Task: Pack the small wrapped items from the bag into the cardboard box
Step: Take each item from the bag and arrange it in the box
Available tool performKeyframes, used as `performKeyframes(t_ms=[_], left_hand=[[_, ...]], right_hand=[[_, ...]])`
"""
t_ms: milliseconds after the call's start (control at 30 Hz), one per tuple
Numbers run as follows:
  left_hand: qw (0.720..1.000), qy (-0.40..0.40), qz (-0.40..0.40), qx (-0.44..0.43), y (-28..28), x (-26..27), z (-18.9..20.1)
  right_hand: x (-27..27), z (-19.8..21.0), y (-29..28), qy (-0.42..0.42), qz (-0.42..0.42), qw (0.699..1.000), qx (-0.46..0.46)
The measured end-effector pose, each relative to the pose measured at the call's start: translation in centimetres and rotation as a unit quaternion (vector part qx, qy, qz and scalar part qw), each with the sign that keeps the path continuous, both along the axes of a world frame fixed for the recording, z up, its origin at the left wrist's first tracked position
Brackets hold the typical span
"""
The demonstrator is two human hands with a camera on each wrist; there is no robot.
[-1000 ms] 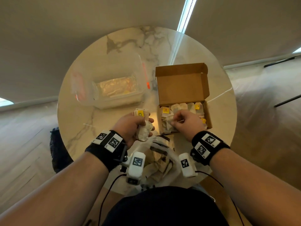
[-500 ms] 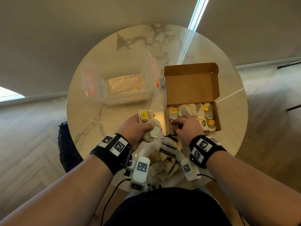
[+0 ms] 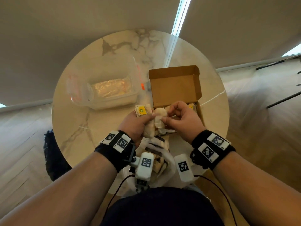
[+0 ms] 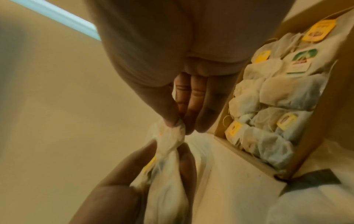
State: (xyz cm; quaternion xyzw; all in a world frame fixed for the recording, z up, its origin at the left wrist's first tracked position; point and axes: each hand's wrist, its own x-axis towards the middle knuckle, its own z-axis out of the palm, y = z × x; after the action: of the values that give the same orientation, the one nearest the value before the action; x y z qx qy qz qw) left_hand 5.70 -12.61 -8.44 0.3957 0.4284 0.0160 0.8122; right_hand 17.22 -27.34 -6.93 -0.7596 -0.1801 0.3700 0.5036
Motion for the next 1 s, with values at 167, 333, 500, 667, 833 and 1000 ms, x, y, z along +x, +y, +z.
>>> performKeyframes(t_ms=[167,333,500,667,833,1000], left_hand=[[0.993,0.053,0.035,-0.1,0.7,-0.1,1.0],[0.987,0.09,0.038,-0.125,1.4,-1.2,0.8],[0.993,0.079,0.026,-0.088,1.3,-2.1,1.0],[0.997,0.076,-0.006,-0.023,1.5,-2.7,0.6],[0.997,0.069,-0.025,-0.002,1.2,-2.9,0.9],[0.997,0.056,-0.048,0.019,0.7,-2.0,1.0]], right_hand=[[2.3,-0.4,-2.3,-0.03,-0.042,0.998,-0.041],[3.7,-3.6,-3.3,-0.111,0.049,0.979,-0.166],[3.4,-6.1,-2.1,-0.129,0.119,0.955,-0.238],[3.0,-7.0,-1.4,-0.192,0.126,0.936,-0.267],[2.3,-7.3,-0.8,-0.231,0.161,0.907,-0.314],[2.2,-5.1,-0.5,-0.226,0.14,0.931,-0.249]])
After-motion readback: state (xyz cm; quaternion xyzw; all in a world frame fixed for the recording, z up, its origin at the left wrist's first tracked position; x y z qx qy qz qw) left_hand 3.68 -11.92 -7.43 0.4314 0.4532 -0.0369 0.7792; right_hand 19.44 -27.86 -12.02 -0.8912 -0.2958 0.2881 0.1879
